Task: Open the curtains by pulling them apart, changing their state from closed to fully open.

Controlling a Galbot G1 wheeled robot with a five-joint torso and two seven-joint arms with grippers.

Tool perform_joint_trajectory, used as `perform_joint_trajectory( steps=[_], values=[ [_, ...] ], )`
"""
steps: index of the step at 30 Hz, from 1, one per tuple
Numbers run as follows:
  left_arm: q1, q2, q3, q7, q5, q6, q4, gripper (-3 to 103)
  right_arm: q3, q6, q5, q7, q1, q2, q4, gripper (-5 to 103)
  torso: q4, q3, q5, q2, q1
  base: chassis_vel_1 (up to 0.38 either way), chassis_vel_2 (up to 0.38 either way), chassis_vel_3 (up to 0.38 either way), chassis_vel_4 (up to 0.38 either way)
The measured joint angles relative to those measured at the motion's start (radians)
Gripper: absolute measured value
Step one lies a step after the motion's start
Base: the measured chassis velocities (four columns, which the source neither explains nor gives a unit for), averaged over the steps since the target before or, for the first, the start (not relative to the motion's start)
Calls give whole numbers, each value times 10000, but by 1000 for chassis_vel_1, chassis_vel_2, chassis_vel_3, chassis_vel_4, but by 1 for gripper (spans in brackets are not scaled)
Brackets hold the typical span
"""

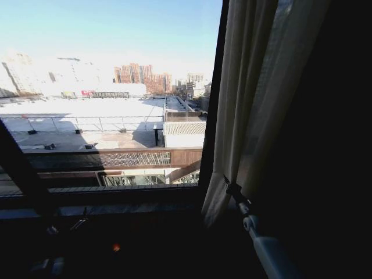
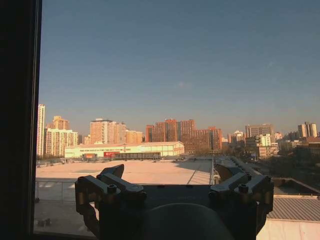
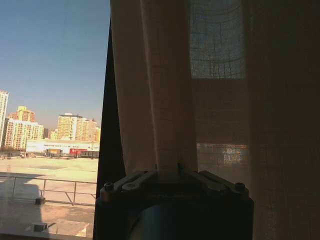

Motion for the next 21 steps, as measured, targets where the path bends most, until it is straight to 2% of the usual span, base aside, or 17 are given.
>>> perform_joint_trajectory(
  steps=[4,8,10,13,15,21],
  values=[
    [0,-1,3,4,0,0,0,100,25,111,-183,-123,-62,-76,57,0,-5,2,3,-2,2,-250,-206,234,220],
    [0,-1,3,4,0,0,0,100,-6,118,-176,-164,-115,-137,145,0,-4,2,6,-2,2,-87,-87,126,47],
    [0,0,2,4,0,0,-1,100,-12,117,-165,-165,-123,-143,149,0,-2,2,6,-1,2,0,0,0,0],
    [0,1,-2,0,0,0,0,100,-21,117,-144,-156,-134,-155,155,0,5,1,-14,0,2,15,14,-24,-17],
    [0,2,-6,-2,0,0,0,100,-24,127,-143,-141,-138,-155,156,0,3,1,-1,0,2,59,61,-69,-49],
    [0,1,-4,-2,0,0,0,100,-31,128,-55,-33,-219,-151,331,0,-2,1,1,0,1,15,15,-22,-16]
  ],
)
